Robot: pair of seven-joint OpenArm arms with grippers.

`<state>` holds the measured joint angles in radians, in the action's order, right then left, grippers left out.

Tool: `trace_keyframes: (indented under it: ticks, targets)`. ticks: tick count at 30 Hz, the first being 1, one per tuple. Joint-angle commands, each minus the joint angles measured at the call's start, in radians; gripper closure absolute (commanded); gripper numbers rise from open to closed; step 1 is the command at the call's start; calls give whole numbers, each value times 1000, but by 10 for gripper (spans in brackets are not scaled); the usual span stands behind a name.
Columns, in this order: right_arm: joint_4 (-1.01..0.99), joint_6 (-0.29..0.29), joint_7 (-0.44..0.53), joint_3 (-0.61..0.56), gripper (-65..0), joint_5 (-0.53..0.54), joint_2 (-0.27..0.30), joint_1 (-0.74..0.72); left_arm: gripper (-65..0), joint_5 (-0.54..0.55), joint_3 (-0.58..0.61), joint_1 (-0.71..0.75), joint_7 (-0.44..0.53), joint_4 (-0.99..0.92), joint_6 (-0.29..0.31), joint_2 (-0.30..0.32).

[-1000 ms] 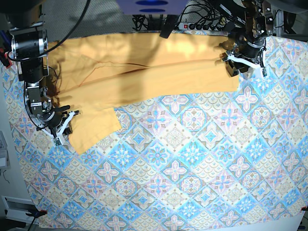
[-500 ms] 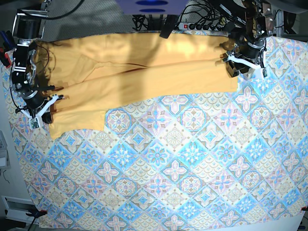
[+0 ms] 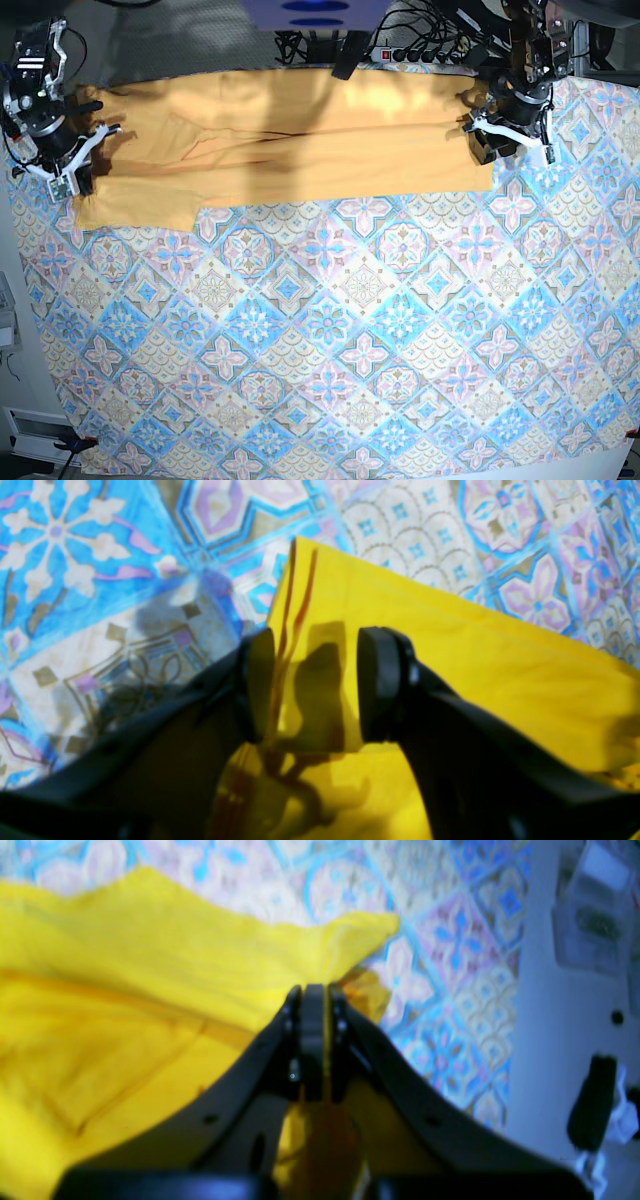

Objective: Fold the T-shirt properly
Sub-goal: 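Carry the held fabric with the right gripper toward the collar edge, then lower both grippers and lay the folded edge along the collar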

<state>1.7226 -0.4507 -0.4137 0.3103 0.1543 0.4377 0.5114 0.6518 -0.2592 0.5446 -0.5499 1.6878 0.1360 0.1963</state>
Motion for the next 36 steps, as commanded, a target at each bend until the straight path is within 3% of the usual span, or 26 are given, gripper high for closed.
trace_keyframes:
  ticks: [1, 8, 14, 29, 36]
  targets:
    - [37, 2, 26, 11, -1, 8, 17, 13, -267, 6, -5, 2, 18, 15, 6, 7]
    - [-13, 2, 26, 5, -4, 6, 16, 33, -267, 4, -5, 2, 18, 15, 6, 9]
    - [-152, 2, 26, 3, -77, 4, 16, -18, -267, 4, -7, 2, 18, 15, 6, 10]
    - [-164, 5, -15, 11, -78, -19, 16, 40, -267, 4, -7, 2, 20, 15, 6, 10]
    - [-22, 5, 128, 112, -79, -68, -79, 69, -274, 4, -41, 2, 21, 15, 4, 7]
